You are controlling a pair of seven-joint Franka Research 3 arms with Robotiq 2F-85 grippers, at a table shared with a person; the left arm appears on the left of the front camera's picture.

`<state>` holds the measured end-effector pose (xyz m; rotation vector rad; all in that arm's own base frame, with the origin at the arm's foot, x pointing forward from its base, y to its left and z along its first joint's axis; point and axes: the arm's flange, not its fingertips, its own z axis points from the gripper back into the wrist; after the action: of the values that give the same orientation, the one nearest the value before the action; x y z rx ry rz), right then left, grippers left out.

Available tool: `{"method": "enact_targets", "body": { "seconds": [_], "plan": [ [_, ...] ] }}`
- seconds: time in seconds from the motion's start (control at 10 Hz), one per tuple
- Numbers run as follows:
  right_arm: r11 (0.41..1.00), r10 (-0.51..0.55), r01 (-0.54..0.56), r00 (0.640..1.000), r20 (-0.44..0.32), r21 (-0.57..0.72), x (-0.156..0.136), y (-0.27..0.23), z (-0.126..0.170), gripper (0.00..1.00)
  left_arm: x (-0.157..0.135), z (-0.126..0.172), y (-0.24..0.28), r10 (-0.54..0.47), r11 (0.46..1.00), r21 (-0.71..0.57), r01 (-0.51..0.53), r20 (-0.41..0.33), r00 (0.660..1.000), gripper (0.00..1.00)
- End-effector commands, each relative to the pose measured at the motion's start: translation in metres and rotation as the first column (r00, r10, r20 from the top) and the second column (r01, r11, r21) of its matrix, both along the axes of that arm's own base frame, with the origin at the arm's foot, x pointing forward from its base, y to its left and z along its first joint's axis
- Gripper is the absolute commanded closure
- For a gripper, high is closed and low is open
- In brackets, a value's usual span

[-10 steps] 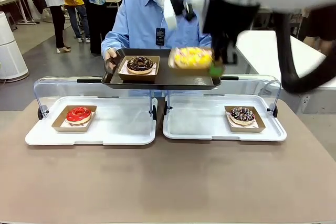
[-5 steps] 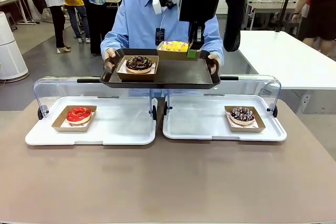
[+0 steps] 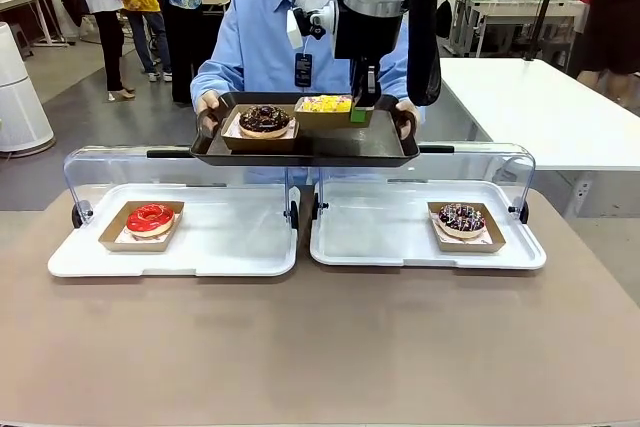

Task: Provide the desired donut to the person.
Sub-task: Place the picked Paper togo box onto the Handle tray extended by the person.

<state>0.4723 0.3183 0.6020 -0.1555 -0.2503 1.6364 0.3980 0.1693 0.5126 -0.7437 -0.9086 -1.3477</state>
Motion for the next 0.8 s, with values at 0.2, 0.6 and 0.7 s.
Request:
{"method": "enact_targets", "body": {
  "seconds": [0.2, 0.6, 0.7],
  "plan": [
    [1.000, 0.028, -0.028, 0.999, -0.031, -0.001, 0.007, -0.006, -0.003, 0.99, -0.001, 0.001, 0.000, -0.002, 1.000, -0.014, 0.002, 0.011, 1.000, 0.00],
    [1.000, 0.010, -0.009, 0.998, -0.067, 0.016, 0.037, -0.010, -0.009, 0.99, -0.001, 0.001, 0.000, -0.002, 1.000, -0.014, 0.002, 0.011, 1.000, 0.00],
    [1.000, 0.005, -0.003, 0.997, -0.083, 0.024, 0.045, -0.010, -0.011, 0.99, -0.001, 0.001, 0.000, -0.002, 1.000, -0.014, 0.002, 0.011, 1.000, 0.00]
  ]
}}
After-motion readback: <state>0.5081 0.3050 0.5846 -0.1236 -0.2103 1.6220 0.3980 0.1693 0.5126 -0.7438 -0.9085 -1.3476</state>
